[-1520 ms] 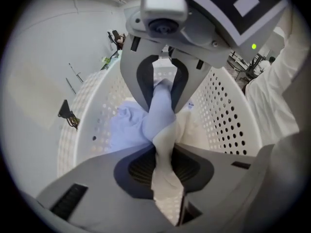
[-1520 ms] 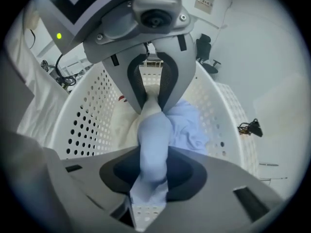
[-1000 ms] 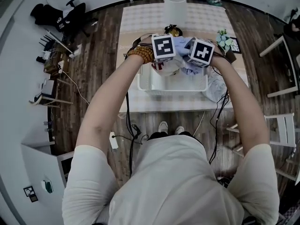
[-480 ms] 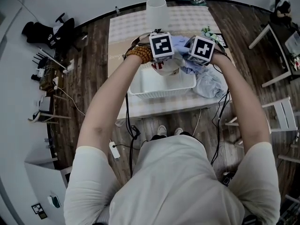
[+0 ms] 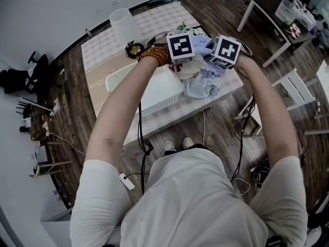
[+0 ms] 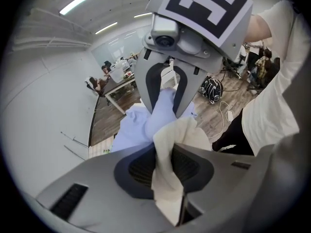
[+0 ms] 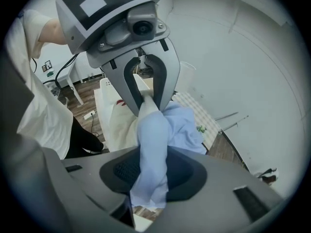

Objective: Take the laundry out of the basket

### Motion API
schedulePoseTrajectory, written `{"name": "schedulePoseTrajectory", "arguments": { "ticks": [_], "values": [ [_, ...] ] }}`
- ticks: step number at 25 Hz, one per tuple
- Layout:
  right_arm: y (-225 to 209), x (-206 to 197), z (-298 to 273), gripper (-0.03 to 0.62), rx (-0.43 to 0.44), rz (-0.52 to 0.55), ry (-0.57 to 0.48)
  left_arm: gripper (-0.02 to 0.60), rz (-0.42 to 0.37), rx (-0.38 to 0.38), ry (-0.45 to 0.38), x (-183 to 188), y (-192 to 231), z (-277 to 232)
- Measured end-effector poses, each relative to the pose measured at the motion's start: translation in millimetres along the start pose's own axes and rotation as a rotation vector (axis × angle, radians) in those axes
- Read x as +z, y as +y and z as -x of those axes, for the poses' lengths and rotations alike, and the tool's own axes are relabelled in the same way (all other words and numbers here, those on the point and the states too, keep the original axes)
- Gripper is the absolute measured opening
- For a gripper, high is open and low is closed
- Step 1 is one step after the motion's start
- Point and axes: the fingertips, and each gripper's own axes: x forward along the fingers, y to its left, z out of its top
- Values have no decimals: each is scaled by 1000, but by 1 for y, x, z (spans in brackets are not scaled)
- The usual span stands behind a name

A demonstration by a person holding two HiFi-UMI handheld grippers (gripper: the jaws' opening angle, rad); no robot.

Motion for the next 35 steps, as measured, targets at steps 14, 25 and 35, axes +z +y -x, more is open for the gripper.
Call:
{"name": "schedulePoseTrajectory", "arguments": {
  "ticks": [14,25,35],
  "values": [
    [3,-74,-2,150,-2,-112,33,112,-154,80,-15,56,27,-47],
    [13,-117,-92,152,114,-154,51,114,-145,-45,64,22,23,-144],
    [22,-150,-179,153,197,-241,34,114,-222,-105,232,-20,33,-231]
  ]
}}
